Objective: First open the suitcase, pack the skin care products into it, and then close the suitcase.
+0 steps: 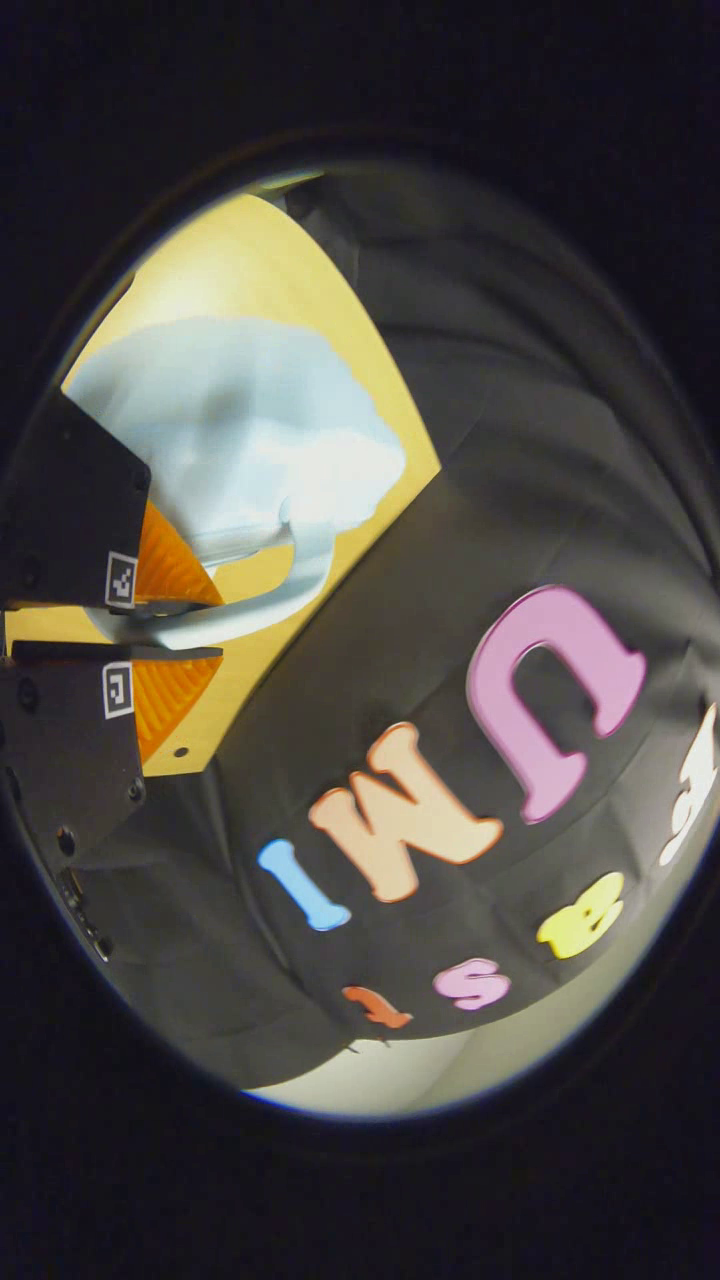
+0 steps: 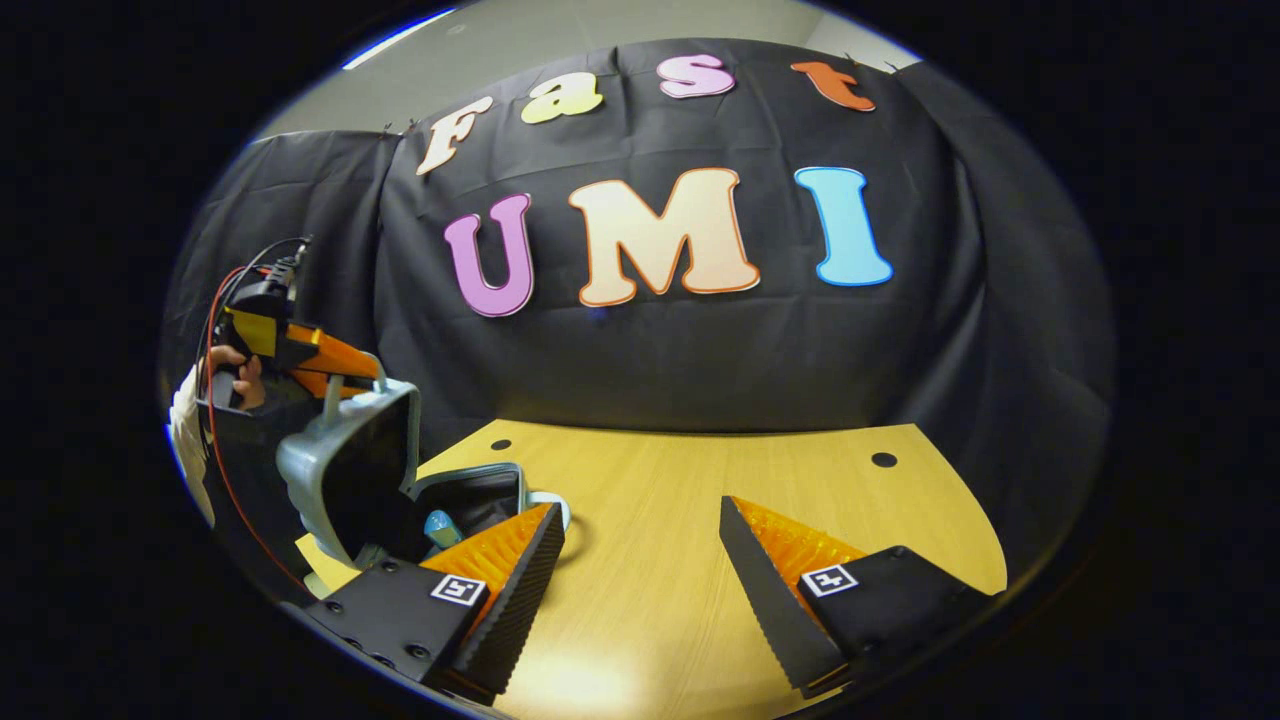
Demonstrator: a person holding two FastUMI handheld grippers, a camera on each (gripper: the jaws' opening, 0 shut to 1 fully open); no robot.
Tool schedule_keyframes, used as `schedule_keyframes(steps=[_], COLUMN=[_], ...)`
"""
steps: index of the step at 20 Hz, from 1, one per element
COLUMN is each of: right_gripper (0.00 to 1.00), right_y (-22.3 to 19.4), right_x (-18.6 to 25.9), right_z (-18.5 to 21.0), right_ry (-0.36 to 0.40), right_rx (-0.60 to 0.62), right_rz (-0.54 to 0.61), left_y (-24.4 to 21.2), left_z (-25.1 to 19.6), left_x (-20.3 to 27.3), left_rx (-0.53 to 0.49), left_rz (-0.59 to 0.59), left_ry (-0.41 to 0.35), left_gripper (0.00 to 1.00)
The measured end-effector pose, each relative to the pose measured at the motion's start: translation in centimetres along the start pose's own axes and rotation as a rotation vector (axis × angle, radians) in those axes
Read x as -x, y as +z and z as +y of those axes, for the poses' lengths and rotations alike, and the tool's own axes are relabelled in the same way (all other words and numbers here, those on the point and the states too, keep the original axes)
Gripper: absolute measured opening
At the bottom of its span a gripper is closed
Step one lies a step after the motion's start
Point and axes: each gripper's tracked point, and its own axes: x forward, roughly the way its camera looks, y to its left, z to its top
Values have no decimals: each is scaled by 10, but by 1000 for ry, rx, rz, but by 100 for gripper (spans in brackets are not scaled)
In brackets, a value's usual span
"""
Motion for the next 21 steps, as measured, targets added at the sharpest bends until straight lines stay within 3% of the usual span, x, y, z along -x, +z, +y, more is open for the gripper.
schedule_keyframes(steps=[3, 6, 8, 10, 12, 13, 16, 19, 21], right_gripper=[98, 98, 98, 98, 98, 98, 98, 95, 98], right_y=[5, 7, 13, 20, 26, 30, 39, 43, 46], right_x=[11, 17, 20, 20, 22, 23, 25, 30, 34], right_z=[-11, -18, -18, -17, -16, -15, -14, -17, -20], right_ry=[-28, -43, -42, -35, -31, -27, -20, -27, -37], right_rx=[16, 31, 25, 23, 21, 17, 1, -8, -18], right_rz=[-7, -6, -19, -33, -49, -57, -80, -95, -103], left_y=[-36, -73, -80, -79, -78, -75, -74, -82, -90], left_z=[-16, -38, -61, -68, -71, -74, -86, -92, -94], left_x=[-40, -62, -64, -55, -40, -31, -8, 9, 19], left_rx=[-42, -17, -4, -75, -172, -216, -330, -387, -400], left_rz=[97, 161, 157, 114, 56, 25, -58, -95, -108], left_ry=[9, -29, -96, -87, -67, -60, -45, -47, -52], left_gripper=[5, 17, 56, 96, 100, 96, 95, 95, 95])
